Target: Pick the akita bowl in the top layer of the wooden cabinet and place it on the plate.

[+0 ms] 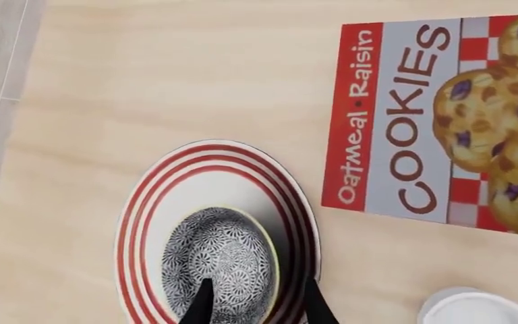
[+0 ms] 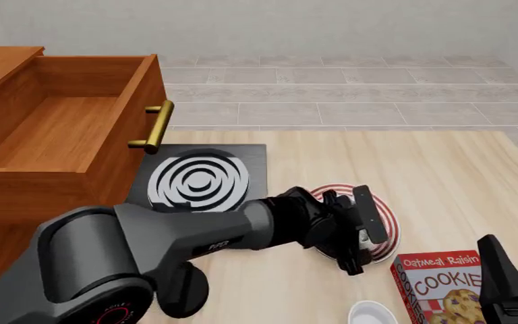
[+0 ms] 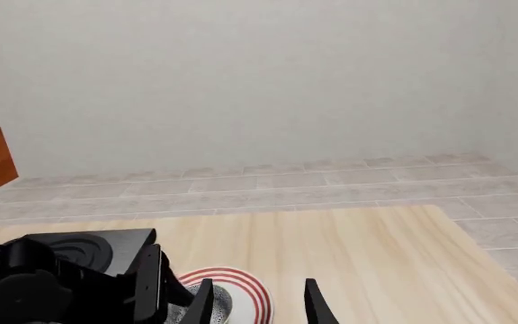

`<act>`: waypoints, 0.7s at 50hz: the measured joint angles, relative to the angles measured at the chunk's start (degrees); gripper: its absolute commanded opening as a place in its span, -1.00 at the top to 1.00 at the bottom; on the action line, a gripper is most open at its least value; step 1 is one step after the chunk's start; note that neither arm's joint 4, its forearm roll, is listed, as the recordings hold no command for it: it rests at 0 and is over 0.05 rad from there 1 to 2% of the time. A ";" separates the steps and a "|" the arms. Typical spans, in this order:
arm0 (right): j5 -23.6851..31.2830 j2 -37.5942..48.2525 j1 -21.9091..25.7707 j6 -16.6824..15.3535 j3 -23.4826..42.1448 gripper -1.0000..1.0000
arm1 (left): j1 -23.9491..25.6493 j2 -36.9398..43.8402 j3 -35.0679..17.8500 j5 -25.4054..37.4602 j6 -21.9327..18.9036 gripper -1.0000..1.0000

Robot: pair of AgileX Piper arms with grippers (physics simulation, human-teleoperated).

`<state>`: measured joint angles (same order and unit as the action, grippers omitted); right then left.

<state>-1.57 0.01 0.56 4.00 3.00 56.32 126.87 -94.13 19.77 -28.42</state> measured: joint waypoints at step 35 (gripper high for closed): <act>-0.08 0.00 -0.21 -1.37 0.10 -1.00 | 1.86 -9.55 6.12 0.40 -0.31 -1.00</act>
<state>-1.65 0.01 0.35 2.62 3.10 58.18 117.33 -88.01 20.17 -28.72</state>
